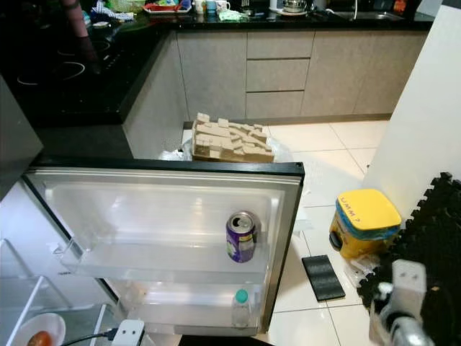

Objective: Restocking fridge

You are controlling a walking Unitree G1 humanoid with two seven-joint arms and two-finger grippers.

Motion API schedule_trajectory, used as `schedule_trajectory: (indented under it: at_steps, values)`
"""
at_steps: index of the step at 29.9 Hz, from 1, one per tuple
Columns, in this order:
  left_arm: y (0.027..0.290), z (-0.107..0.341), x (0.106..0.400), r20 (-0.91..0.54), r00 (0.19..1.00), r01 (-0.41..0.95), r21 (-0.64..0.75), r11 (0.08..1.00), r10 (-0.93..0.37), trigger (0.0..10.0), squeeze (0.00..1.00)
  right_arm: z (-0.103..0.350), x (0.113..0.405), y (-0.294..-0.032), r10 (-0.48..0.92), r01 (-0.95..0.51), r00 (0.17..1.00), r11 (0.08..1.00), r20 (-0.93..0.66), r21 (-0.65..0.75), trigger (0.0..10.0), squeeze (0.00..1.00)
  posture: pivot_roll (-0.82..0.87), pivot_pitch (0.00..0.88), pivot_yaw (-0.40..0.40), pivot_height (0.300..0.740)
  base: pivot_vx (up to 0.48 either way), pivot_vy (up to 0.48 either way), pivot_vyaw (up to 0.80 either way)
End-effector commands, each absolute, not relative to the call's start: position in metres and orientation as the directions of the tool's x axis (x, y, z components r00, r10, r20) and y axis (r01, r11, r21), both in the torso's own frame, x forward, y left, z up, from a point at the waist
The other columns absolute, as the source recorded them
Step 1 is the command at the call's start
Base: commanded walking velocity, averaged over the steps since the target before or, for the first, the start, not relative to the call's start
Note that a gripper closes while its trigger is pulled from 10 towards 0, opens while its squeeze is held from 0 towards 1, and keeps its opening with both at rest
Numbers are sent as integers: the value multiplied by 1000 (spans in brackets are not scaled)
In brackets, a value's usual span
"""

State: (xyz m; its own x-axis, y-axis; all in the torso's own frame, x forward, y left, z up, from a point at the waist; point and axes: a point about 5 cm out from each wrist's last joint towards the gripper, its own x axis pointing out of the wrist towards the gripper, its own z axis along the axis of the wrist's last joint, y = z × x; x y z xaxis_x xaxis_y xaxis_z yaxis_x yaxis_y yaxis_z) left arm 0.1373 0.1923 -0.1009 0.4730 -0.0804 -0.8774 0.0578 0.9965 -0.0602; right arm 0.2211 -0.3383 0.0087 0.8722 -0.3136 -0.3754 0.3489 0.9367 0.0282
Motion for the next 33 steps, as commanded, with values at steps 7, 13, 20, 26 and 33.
schedule_trajectory:
  at_steps: [7,13,20,26,33]
  values:
    - [195,-102,133,-881,466,53,-61,997,-79,10000,0,52,241,-348,-61,88,994,947,-95,309,10000,0,35,0,-6,740,0,0,0]
    - [195,-102,134,-881,465,56,-62,997,-81,10000,0,62,236,-339,194,-179,981,924,-10,338,10000,0,30,0,-4,740,0,0,0]
    - [194,-101,136,-879,468,62,-65,996,-86,10000,0,83,227,-323,500,-498,862,804,82,325,10000,0,27,0,-1,740,0,0,0]
    - [195,-101,136,-879,469,60,-67,996,-87,10000,0,112,229,-301,700,-701,705,666,109,257,10000,0,29,0,3,740,0,0,0]
    - [195,-101,134,-880,467,59,-68,996,-87,10000,0,121,230,-288,758,-758,642,607,113,237,10000,0,32,0,3,740,0,0,0]
